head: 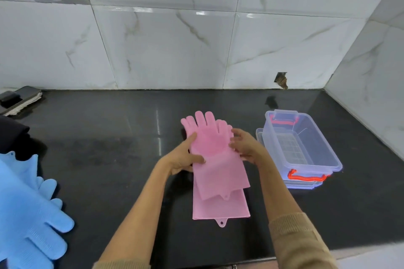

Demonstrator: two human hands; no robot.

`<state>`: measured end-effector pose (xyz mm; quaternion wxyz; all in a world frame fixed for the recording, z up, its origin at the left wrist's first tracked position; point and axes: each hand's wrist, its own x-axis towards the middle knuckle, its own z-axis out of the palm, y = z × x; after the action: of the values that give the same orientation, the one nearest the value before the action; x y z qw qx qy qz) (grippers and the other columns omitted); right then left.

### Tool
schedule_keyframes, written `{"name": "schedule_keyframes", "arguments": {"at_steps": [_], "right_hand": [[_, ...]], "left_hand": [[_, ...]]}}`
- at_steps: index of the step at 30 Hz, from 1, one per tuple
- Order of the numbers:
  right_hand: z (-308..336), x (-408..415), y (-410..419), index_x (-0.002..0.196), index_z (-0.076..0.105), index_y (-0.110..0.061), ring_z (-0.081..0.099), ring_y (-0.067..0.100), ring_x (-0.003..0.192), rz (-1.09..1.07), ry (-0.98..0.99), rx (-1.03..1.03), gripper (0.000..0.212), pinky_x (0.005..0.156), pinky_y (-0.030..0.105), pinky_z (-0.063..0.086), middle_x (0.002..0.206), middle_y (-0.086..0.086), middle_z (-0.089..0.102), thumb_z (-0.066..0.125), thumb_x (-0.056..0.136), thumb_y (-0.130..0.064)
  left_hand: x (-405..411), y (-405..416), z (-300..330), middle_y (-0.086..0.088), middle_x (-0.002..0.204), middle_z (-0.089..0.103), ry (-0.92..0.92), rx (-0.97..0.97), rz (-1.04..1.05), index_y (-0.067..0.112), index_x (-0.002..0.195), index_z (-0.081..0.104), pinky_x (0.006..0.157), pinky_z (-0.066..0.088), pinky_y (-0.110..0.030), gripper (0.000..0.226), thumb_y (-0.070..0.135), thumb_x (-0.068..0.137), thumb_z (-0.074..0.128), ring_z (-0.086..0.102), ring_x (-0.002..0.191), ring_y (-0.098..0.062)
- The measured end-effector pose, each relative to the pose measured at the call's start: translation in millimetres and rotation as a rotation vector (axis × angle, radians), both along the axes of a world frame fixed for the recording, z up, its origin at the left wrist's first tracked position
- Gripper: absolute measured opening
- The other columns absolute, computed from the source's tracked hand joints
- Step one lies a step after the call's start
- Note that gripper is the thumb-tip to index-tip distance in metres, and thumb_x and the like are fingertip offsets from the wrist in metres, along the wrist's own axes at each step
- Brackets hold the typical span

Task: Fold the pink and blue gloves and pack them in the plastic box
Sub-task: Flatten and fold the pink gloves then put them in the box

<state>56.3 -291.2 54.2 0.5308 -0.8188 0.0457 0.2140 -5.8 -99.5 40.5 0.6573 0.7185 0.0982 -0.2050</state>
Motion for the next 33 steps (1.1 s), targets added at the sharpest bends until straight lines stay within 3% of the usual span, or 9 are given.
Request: {"name": "schedule_keyframes", "arguments": {"at_steps": [3,6,10,12,14,18,22,29,33], "right_hand": [[-20,-16,-10,0.129,0.048,-0.01,0.06,0.026,0.099,-0.085,-0.032,-0.116,0.045,0.073,0.039,0.056,0.127,0.013,0.056,0.055,0.086,0.0],[-35,-36,-15,0.104,0.064,-0.003,0.067,0.026,0.081,-0.188,-0.091,-0.192,0.024,0.077,0.044,0.059,0.103,0.017,0.069,0.067,0.084,-0.015],[-35,-54,-8,0.077,0.066,-0.004,0.066,0.024,0.07,-0.174,-0.177,-0.317,0.026,0.081,0.036,0.056,0.081,0.011,0.069,0.069,0.084,-0.03],[-32,-54,-4,0.079,0.064,-0.001,0.062,0.024,0.069,-0.13,-0.17,-0.389,0.028,0.081,0.036,0.055,0.078,0.013,0.064,0.066,0.085,-0.028],[-27,-54,-4,0.078,0.06,-0.001,0.062,0.027,0.071,-0.083,-0.13,-0.405,0.024,0.083,0.039,0.055,0.081,0.019,0.065,0.063,0.086,-0.023],[-24,-57,-8,0.069,0.049,-0.007,0.065,0.032,0.078,-0.042,-0.082,-0.346,0.019,0.087,0.044,0.055,0.098,0.026,0.068,0.058,0.082,-0.017],[-23,-59,-11,0.062,0.041,-0.011,0.055,0.023,0.07,-0.007,-0.075,-0.361,0.025,0.088,0.045,0.054,0.078,0.017,0.056,0.056,0.081,-0.013],[-25,-58,-18,0.061,0.043,-0.015,0.058,0.019,0.073,0.039,-0.045,-0.411,0.031,0.071,0.029,0.049,0.082,0.008,0.06,0.062,0.085,-0.014],[-29,-59,-21,0.066,0.041,-0.018,0.056,0.02,0.078,0.042,-0.079,-0.509,0.031,0.078,0.029,0.046,0.086,0.007,0.058,0.057,0.092,-0.021]], "left_hand": [[-7,-4,-19,0.003,0.15,0.018,-0.02,0.108,-0.005,0.034,0.152,0.012,0.077,0.059,-0.05,0.094,-0.002,0.083,0.065,0.047,0.123,-0.03],[-14,-6,-29,0.008,0.136,0.025,-0.111,0.214,0.046,0.032,0.151,0.016,0.069,0.06,-0.046,0.087,0.003,0.085,0.064,0.047,0.122,-0.03],[-18,-16,-38,-0.011,0.123,0.053,-0.278,0.409,0.245,0.012,0.128,0.048,0.086,0.053,-0.051,0.044,0.003,0.085,0.056,0.055,0.11,-0.031],[-19,-19,-40,-0.014,0.12,0.055,-0.305,0.514,0.256,0.007,0.125,0.051,0.091,0.048,-0.04,0.038,0.003,0.088,0.055,0.054,0.108,-0.029],[-19,-17,-41,-0.013,0.127,0.054,-0.323,0.563,0.203,0.006,0.135,0.045,0.095,0.043,-0.034,0.046,0.004,0.09,0.054,0.051,0.117,-0.028],[-22,-14,-41,-0.008,0.141,0.045,-0.338,0.534,0.127,0.013,0.149,0.028,0.106,0.037,-0.032,0.06,0.005,0.095,0.05,0.041,0.131,-0.022],[-21,-14,-40,-0.007,0.144,0.042,-0.312,0.546,0.08,0.01,0.149,0.026,0.109,0.039,-0.041,0.061,0.009,0.095,0.053,0.041,0.132,-0.023],[-28,-19,-37,-0.008,0.12,0.046,-0.287,0.686,0.1,0.009,0.144,0.038,0.096,0.046,-0.034,0.053,0.011,0.093,0.054,0.055,0.106,-0.023],[-38,-23,-37,-0.006,0.102,0.05,-0.303,0.752,0.111,0.007,0.11,0.06,0.08,0.046,-0.03,0.02,0.014,0.091,0.057,0.057,0.094,-0.023]]}}
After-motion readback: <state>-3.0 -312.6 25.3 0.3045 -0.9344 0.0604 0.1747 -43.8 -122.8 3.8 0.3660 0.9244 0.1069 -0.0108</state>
